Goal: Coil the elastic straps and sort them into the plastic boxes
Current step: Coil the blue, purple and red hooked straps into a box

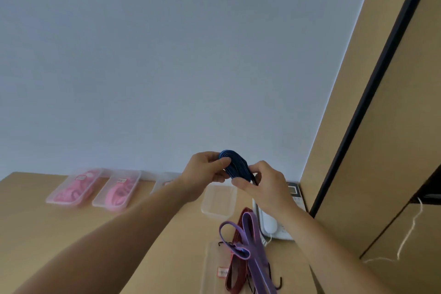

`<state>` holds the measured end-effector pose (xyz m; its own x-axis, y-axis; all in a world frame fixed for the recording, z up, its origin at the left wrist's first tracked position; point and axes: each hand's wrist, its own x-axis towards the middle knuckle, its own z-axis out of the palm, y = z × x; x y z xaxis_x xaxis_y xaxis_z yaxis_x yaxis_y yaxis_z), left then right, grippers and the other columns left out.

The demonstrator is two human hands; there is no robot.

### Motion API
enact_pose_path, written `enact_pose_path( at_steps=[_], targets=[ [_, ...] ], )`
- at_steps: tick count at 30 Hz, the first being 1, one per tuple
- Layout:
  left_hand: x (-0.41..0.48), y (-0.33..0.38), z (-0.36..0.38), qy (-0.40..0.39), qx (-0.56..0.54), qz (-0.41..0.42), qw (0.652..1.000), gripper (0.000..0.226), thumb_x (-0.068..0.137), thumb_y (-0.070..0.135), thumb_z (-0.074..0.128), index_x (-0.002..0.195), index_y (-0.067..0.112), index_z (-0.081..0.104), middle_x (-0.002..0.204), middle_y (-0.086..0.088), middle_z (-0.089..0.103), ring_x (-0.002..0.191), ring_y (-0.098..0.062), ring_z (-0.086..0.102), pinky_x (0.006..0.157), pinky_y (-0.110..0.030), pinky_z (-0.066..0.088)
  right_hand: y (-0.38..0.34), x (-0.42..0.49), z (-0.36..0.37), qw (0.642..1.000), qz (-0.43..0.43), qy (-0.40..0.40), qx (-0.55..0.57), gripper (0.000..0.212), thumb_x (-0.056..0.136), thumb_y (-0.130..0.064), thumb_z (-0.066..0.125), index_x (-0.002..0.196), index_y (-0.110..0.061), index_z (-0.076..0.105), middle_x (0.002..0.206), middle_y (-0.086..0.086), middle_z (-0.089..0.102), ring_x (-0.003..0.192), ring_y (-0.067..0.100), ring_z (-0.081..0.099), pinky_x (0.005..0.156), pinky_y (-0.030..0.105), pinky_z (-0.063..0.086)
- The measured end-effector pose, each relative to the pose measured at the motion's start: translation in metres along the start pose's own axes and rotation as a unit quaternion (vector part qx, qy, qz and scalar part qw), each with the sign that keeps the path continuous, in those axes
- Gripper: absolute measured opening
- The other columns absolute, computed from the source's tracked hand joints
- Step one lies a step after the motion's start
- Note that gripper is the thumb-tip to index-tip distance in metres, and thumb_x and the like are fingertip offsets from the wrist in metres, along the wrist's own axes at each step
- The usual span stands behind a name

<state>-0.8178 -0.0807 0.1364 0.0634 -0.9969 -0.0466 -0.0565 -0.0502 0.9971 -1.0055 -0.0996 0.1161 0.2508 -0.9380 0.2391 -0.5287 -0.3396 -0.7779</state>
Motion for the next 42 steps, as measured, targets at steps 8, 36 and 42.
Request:
enact_pose_path(
  at_steps=[8, 36, 42],
  targets=[
    [0.019, -0.053, -0.023, -0.033, -0.08, -0.076, 0.993, 0.017, 0.103, 0.014, 0.049, 0.101, 0.008, 0.065, 0.08, -0.003, 0.068, 0.069, -0.014, 0.058, 0.067, -0.027, 0.045, 0.013, 0.044, 0.025, 0.989, -0.011, -0.122, -0.083, 0.029, 0.083, -0.04, 0.072, 0.066, -0.024, 0.054, 0.063, -0.011, 0.058, 0.056, 0.0, 0.05, 0.052, 0.014, 0.037],
    [0.163, -0.207, -0.071, -0.123, 0.197, -0.224, 0.946, 0.006, 0.091, 0.013, 0.051, 0.094, 0.013, 0.055, 0.071, -0.004, 0.065, 0.054, -0.018, 0.058, 0.048, -0.024, 0.045, 0.113, 0.122, 0.223, 0.94, 0.215, -0.104, -0.245, 0.01, 0.089, -0.025, 0.062, 0.086, -0.016, 0.058, 0.076, -0.002, 0.062, 0.07, 0.017, 0.059, 0.057, 0.028, 0.048],
    [0.169, -0.206, -0.071, -0.12, 0.145, -0.246, 0.951, 0.017, 0.093, 0.011, 0.043, 0.092, 0.003, 0.059, 0.072, -0.011, 0.067, 0.05, -0.016, 0.057, 0.049, -0.025, 0.044, 0.124, 0.119, 0.224, 0.94, 0.207, -0.118, -0.245, 0.019, 0.09, -0.032, 0.062, 0.086, -0.019, 0.05, 0.073, -0.006, 0.055, 0.061, 0.009, 0.049, 0.049, 0.02, 0.032]
  ],
)
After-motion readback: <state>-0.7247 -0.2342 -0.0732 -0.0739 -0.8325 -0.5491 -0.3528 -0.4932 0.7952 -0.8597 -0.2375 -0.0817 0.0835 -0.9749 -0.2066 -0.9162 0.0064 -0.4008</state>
